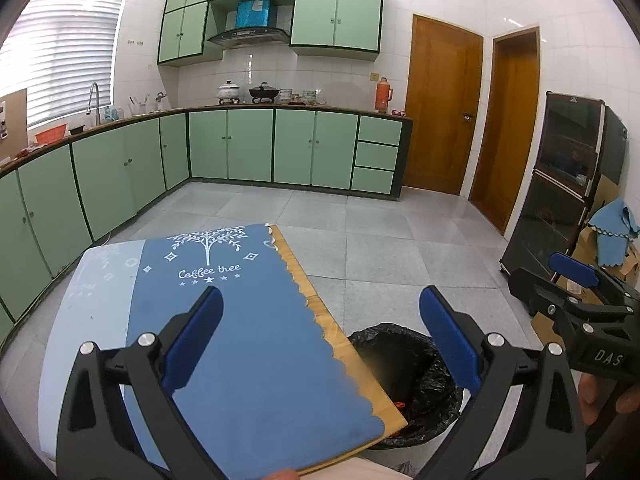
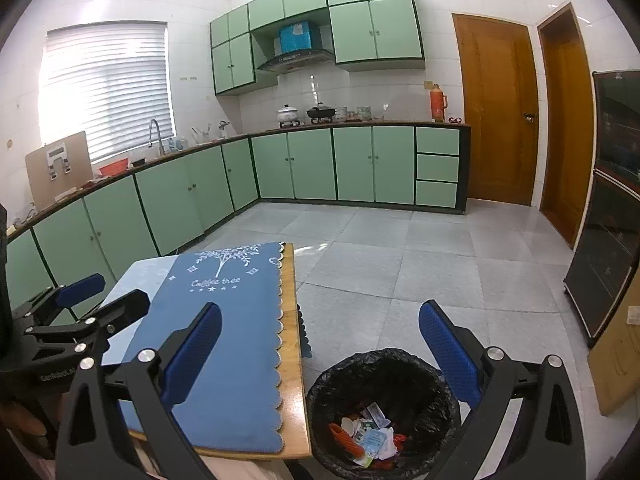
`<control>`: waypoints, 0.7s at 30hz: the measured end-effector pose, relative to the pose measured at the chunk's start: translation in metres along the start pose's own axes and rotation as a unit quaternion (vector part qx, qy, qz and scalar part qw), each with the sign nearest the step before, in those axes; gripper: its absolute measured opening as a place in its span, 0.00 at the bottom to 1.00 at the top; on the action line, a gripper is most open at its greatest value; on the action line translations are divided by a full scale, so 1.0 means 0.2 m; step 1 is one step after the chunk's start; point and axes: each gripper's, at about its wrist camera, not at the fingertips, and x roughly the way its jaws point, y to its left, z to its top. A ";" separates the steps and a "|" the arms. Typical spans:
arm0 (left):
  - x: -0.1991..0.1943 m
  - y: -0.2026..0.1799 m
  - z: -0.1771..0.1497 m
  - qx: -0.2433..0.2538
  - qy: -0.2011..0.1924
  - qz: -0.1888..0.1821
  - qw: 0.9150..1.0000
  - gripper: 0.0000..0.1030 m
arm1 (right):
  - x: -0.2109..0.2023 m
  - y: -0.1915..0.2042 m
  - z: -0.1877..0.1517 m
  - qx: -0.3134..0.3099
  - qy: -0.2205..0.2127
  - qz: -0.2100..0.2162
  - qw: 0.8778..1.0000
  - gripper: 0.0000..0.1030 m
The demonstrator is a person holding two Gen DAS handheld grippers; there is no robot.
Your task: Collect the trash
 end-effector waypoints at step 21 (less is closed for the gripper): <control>-0.03 0.00 -0.01 0.002 -0.003 0.006 1.000 0.93 | 0.01 0.01 0.00 -0.001 -0.001 0.002 1.000 0.94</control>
